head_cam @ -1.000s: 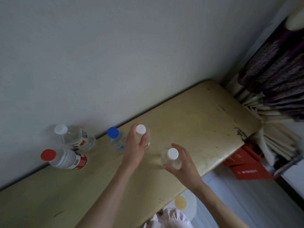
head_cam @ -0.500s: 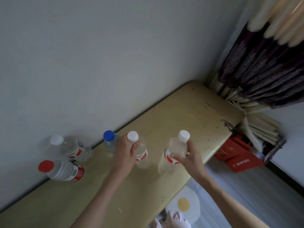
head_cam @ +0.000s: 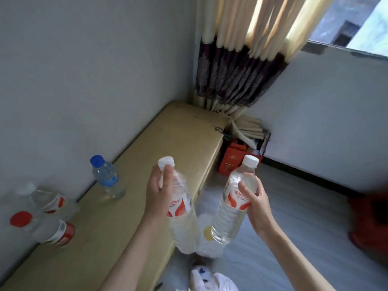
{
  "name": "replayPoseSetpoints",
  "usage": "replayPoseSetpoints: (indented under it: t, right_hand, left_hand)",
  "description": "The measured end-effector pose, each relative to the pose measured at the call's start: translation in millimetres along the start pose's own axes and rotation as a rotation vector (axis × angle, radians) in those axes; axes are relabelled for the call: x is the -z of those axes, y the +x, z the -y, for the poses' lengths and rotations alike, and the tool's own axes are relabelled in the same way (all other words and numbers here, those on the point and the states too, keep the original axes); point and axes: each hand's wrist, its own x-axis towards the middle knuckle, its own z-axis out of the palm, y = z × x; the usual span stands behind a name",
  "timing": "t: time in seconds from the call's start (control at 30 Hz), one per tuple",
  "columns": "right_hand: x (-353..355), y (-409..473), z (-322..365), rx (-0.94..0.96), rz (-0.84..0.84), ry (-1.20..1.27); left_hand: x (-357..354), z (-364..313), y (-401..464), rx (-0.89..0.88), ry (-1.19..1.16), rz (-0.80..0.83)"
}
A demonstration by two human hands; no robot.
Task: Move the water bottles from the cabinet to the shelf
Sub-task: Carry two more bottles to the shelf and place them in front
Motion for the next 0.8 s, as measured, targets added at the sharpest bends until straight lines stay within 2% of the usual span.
replayPoseSetpoints:
  t: [0.13,0.37,0.53,0.8]
  right_hand:
    - [58.4,-70.1,-11.3,0.0,-0.172,-0.066]
    - [184.4,-195.7,-29.1,0.011,-0.51,-0.108]
    - [279.1,-300.1,-40.2,0.025,-0.723,-0.111]
    - [419.5,-451.2,-66.9,0.06,-1.01,-0.072]
  left_hand:
    - [-42.9,14.5,-50.4,0.079,0.011,0.165]
    - [-141.5,21.2,-161.2,0.047,0.095,0.497]
    - [-224.6,6.6,-268.0,-0.046,0.163,0.672]
    - [-352.8,-10.7,-461.7,-0.217,0.202,1.081]
